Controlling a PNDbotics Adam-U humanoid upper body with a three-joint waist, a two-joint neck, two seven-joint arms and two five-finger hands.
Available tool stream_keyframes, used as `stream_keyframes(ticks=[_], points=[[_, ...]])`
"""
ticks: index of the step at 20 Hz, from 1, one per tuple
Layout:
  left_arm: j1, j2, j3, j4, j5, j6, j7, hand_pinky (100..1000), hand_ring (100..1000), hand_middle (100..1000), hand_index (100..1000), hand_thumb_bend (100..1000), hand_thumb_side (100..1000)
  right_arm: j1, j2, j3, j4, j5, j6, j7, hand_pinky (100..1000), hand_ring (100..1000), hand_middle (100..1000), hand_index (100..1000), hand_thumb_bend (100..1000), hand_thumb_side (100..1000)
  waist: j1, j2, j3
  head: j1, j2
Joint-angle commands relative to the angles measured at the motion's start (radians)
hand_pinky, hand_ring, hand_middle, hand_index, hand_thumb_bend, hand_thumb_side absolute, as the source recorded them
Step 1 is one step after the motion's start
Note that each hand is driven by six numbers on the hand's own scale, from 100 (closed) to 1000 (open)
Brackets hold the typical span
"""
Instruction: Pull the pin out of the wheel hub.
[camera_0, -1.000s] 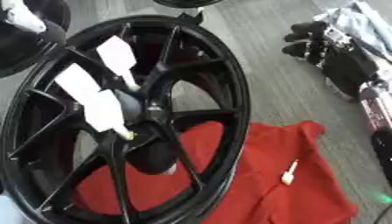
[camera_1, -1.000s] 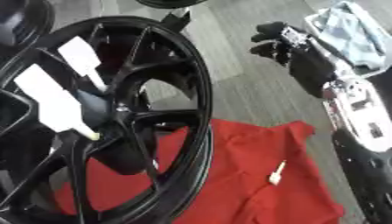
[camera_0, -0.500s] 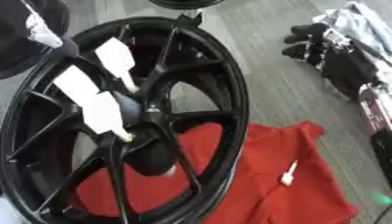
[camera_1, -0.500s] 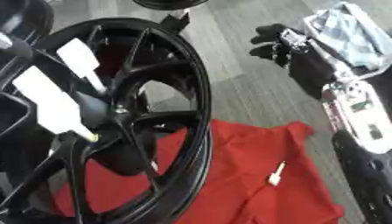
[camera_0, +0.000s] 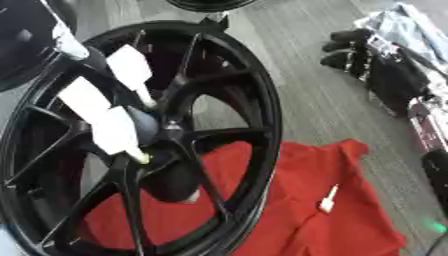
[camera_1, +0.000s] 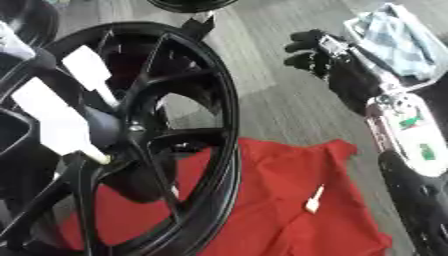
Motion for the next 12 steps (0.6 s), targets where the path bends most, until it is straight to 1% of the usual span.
stream_keyframes(ticks=[1, 8, 12], points=[[-0.025, 0.012, 0.0, 0.008, -0.002, -0.199, -0.185, 874, 808, 742, 752, 657, 100, -0.01, -0.025, -0.004, -0.01, -0.001, -0.001, 0.002, 933, 767, 748, 825, 100, 735, -0.008, -0.026, -0.001, -0.002, -0.013], [-0.022, 0.014, -0.016, 0.029, -0.003, -0.207, -0.185, 877, 814, 747, 757, 685, 100, -0.01, -0.025, -0.003, -0.01, -0.001, 0.0, 0.002, 933, 767, 747, 825, 100, 736, -0.007, -0.025, -0.002, -0.004, -0.012], [-0.024, 0.012, -0.018, 0.037, -0.008, -0.208, -0.185, 877, 815, 750, 762, 691, 130, -0.009, -0.025, -0.002, -0.01, 0.0, 0.0, 0.002, 933, 767, 747, 825, 100, 737, -0.007, -0.024, -0.003, -0.003, -0.012]])
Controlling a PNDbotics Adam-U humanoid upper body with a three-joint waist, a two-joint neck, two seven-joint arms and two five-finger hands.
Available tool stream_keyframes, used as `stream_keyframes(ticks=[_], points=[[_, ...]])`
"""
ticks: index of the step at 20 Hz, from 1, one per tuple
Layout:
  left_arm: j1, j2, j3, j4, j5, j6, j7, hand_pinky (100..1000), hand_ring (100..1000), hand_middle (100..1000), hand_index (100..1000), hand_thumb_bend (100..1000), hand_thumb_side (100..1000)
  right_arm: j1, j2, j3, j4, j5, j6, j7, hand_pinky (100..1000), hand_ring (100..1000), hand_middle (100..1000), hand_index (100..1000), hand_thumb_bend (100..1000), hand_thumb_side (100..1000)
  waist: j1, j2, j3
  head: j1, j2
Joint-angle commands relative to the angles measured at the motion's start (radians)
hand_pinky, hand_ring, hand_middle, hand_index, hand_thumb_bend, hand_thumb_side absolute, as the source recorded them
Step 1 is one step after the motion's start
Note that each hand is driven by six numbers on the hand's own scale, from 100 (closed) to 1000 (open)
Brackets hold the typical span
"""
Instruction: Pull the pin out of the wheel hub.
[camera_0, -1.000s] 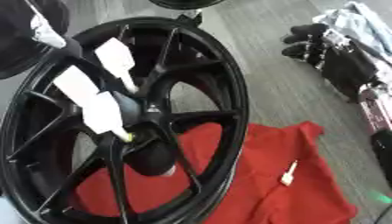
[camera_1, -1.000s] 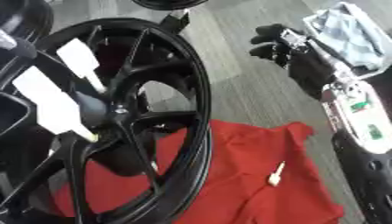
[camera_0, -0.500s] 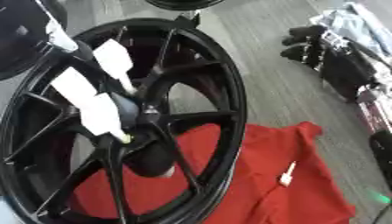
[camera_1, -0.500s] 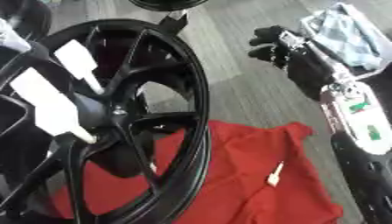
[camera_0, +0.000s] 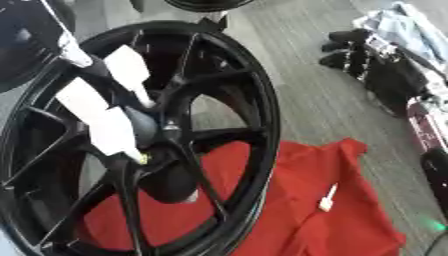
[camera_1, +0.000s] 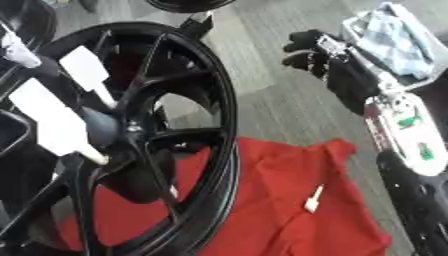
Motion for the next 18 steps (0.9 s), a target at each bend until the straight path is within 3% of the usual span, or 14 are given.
stream_keyframes(ticks=[1, 18], points=[[-0.024, 0.017, 0.004, 0.005, -0.005, -0.199, -0.194, 877, 815, 750, 764, 690, 132, -0.009, -0.025, -0.003, -0.01, 0.0, 0.0, 0.001, 933, 767, 747, 825, 100, 737, -0.01, -0.024, -0.001, 0.0, -0.012], [-0.024, -0.004, -0.023, 0.06, -0.026, -0.233, -0.194, 871, 798, 723, 755, 642, 161, -0.012, -0.023, -0.002, -0.008, 0.003, 0.003, -0.002, 933, 766, 747, 824, 100, 740, -0.01, -0.022, -0.004, -0.001, -0.014]])
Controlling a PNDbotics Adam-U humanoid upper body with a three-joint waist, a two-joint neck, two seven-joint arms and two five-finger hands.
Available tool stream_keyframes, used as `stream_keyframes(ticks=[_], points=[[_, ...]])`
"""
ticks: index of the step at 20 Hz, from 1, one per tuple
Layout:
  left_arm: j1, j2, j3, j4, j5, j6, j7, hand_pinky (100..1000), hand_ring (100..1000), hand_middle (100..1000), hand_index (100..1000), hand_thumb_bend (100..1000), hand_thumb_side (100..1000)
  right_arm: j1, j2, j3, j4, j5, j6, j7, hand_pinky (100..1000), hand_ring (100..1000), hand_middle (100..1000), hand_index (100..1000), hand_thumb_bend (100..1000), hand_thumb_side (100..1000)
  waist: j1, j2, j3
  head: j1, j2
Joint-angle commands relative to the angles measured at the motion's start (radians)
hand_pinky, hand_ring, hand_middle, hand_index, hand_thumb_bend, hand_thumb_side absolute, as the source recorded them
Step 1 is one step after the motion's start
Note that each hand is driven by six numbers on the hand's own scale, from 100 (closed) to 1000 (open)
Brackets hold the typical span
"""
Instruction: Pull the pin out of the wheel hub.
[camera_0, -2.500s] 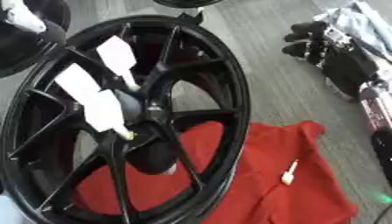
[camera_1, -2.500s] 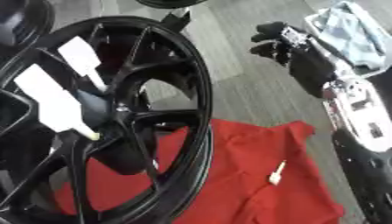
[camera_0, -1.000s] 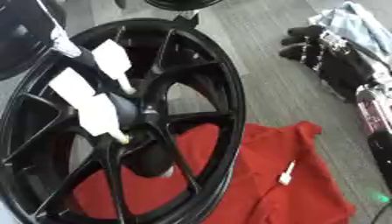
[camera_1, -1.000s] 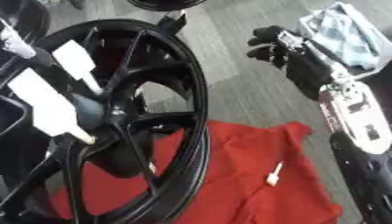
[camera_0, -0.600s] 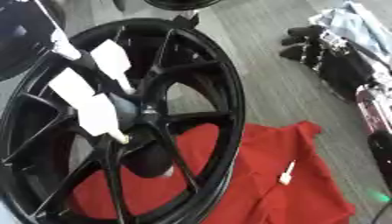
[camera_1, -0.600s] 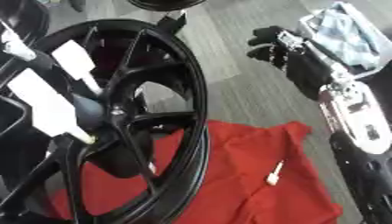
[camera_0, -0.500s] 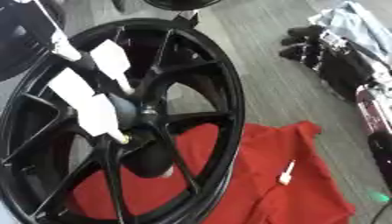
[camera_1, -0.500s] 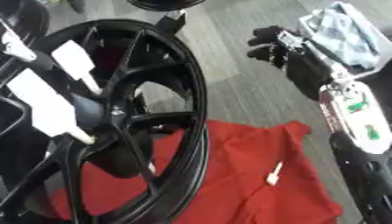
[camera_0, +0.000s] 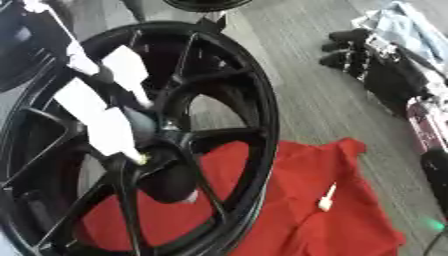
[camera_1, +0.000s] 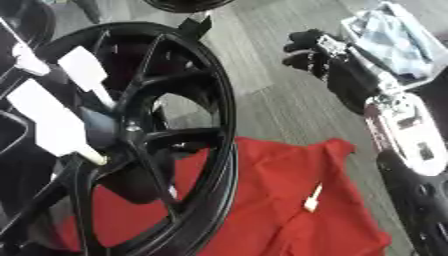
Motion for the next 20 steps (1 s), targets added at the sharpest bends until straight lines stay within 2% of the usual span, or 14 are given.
stream_keyframes(ticks=[1, 8, 20], points=[[-0.023, 0.014, 0.001, -0.001, -0.003, -0.219, -0.209, 870, 795, 719, 752, 639, 162, -0.012, -0.023, -0.002, -0.008, 0.003, 0.002, -0.001, 933, 766, 747, 824, 100, 739, -0.01, -0.021, 0.0, -0.001, -0.014], [-0.017, 0.019, -0.013, -0.006, 0.0, -0.219, -0.209, 859, 769, 677, 736, 600, 138, -0.012, -0.022, 0.0, -0.008, 0.006, 0.002, 0.001, 933, 766, 747, 824, 100, 741, -0.01, -0.019, 0.0, -0.01, -0.026], [-0.014, 0.015, -0.022, 0.007, -0.009, -0.221, -0.209, 856, 772, 698, 737, 592, 125, -0.014, -0.022, 0.0, -0.008, 0.004, 0.002, 0.001, 933, 766, 747, 824, 100, 740, -0.009, -0.02, -0.003, -0.001, -0.029]])
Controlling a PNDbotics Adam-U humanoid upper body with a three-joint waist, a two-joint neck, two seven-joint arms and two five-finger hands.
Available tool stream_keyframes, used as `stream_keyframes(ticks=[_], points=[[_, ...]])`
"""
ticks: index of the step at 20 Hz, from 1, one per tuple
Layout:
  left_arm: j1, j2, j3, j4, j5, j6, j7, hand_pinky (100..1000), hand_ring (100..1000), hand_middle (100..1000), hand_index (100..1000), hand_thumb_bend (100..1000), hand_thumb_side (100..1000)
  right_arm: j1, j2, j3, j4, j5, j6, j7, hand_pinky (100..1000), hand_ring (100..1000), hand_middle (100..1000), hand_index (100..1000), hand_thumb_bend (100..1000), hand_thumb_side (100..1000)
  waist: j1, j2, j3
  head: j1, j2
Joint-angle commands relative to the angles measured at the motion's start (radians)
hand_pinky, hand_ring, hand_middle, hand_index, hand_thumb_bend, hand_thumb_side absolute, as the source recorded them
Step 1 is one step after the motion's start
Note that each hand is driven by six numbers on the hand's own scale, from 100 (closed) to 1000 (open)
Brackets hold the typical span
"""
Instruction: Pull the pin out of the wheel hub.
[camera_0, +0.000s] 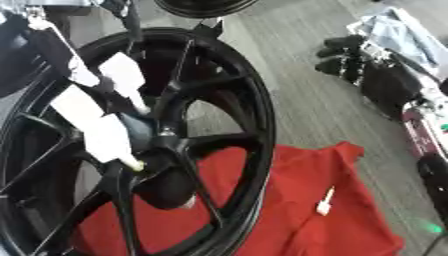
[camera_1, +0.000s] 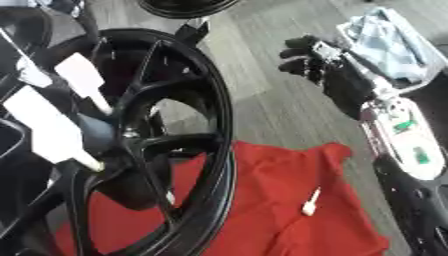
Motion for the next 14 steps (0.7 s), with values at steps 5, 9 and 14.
stream_keyframes(ticks=[5, 9, 14], points=[[-0.015, 0.016, 0.01, -0.002, -0.002, -0.216, -0.213, 856, 768, 685, 724, 586, 111, -0.014, -0.023, 0.0, -0.008, 0.002, 0.001, -0.001, 933, 766, 747, 824, 100, 740, -0.008, -0.021, -0.002, 0.007, -0.009], [-0.012, 0.017, 0.003, 0.002, -0.007, -0.218, -0.213, 855, 767, 688, 731, 574, 105, -0.014, -0.024, -0.001, -0.008, 0.001, 0.001, -0.002, 933, 766, 746, 824, 100, 740, -0.007, -0.021, -0.002, 0.006, -0.006], [-0.007, 0.021, -0.007, 0.006, -0.01, -0.22, -0.213, 852, 770, 720, 741, 545, 100, -0.014, -0.024, -0.001, -0.008, 0.002, 0.002, -0.005, 933, 765, 746, 824, 100, 740, -0.006, -0.021, -0.003, 0.004, 0.002]])
